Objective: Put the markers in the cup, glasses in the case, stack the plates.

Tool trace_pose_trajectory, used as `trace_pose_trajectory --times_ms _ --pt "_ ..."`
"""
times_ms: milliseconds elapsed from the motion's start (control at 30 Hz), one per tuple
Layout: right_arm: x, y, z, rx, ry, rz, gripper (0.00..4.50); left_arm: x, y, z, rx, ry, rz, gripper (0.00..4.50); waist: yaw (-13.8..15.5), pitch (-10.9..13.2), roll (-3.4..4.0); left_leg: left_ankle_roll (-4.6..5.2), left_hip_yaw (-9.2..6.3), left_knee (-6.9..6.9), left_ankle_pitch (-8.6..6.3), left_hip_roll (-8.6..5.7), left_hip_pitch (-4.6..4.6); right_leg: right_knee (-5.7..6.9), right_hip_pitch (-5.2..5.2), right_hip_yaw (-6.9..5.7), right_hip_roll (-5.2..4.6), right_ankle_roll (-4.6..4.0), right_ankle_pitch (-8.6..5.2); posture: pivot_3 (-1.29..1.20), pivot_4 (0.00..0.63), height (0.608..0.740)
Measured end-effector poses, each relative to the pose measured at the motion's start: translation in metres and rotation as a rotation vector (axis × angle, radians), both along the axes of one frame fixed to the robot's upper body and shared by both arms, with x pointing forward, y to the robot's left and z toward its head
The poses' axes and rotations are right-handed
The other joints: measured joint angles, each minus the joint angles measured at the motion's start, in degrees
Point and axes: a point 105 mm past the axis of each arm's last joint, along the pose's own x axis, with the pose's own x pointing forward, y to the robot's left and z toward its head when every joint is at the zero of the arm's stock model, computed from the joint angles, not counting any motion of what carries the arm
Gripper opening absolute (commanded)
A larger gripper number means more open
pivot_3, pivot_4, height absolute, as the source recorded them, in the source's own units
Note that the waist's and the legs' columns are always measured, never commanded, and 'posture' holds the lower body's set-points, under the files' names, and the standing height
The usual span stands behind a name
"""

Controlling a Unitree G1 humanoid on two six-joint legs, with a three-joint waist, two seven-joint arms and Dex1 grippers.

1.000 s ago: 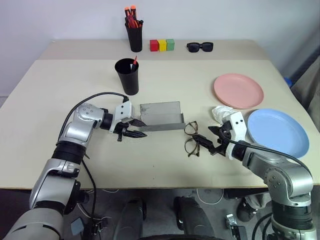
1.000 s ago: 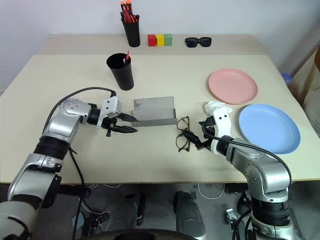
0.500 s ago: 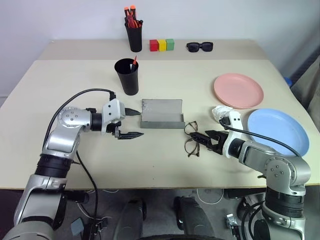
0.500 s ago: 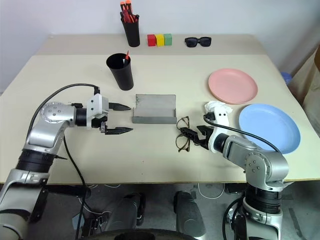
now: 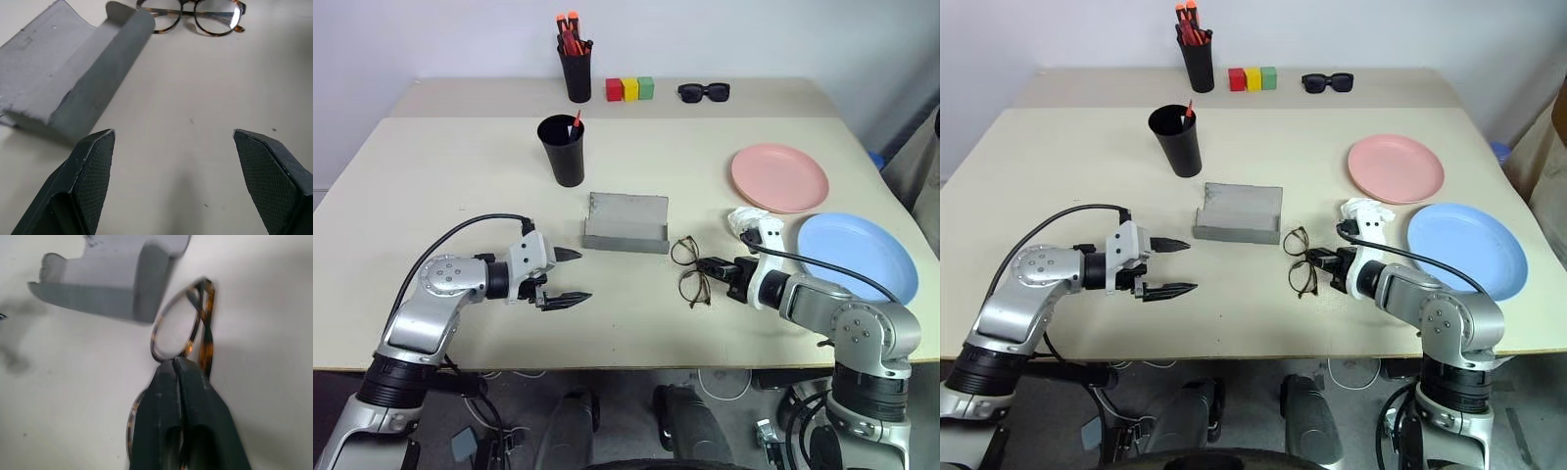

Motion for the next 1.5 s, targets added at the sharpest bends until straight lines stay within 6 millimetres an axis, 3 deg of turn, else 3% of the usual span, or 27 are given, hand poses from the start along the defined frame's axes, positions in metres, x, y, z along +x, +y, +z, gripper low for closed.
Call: trace_pose_trajectory --times_ms 400,500,700,1033,1133,1333,1500 --pt "-0.003 -0.013 0.006 -0.070 -0.019 0.003 0.06 0.003 0.000 -0.007 -0.030 0.005 0.045 3.97 0.1 0.0 0.01 0.00 0.03 -0.01 0.00 -0.01 0.00 -0.02 -0.01 0.00 -0.01 -0.01 -0.01 0.00 0.150 0.740" --pt "-0.002 -0.012 0.008 -0.072 -0.032 0.011 0.92 0.002 -0.001 -0.012 -0.035 0.012 0.038 3.97 0.0 0.0 0.01 0.00 0.03 -0.01 0.00 0.00 0.00 -0.03 -0.01 0.00 -0.01 -0.01 -0.01 0.00 0.150 0.740" --pt "-0.003 -0.012 0.007 -0.074 -0.027 0.010 3.82 -0.004 -0.009 -0.020 -0.032 0.023 -0.002 3.97 0.1 0.0 0.01 0.00 0.04 -0.01 0.00 0.00 0.00 -0.03 -0.01 0.01 -0.02 -0.02 -0.01 0.00 0.150 0.740" --pt "0.000 -0.011 0.004 -0.069 -0.001 0.015 3.82 -0.015 -0.023 -0.019 -0.041 0.033 -0.028 3.97 0.0 0.0 0.01 0.00 0.05 -0.01 0.00 0.01 -0.01 -0.03 -0.02 0.02 -0.01 -0.03 -0.02 0.00 0.150 0.740" --pt "0.001 -0.008 -0.001 -0.068 0.021 0.027 2.95 -0.016 -0.026 -0.016 -0.047 0.033 -0.028 3.97 0.1 0.0 0.01 0.00 0.07 -0.01 0.00 0.00 -0.01 -0.04 -0.02 0.03 -0.02 -0.03 -0.02 0.00 0.150 0.740" --pt "0.000 -0.005 -0.004 -0.082 0.032 0.053 0.04 -0.017 -0.030 -0.012 -0.068 0.035 -0.030 3.97 0.0 0.0 0.01 0.00 0.07 -0.01 0.00 0.00 -0.01 -0.04 -0.02 0.03 -0.02 -0.03 -0.02 0.00 0.150 0.740" --pt "-0.002 -0.003 0.003 -0.087 0.012 0.077 0.04 -0.018 -0.033 -0.010 -0.081 0.030 -0.026 3.97 0.2 0.0 0.01 0.00 0.06 0.00 0.00 -0.01 -0.01 -0.07 0.00 0.03 -0.04 -0.04 -0.03 0.00 0.150 0.740"
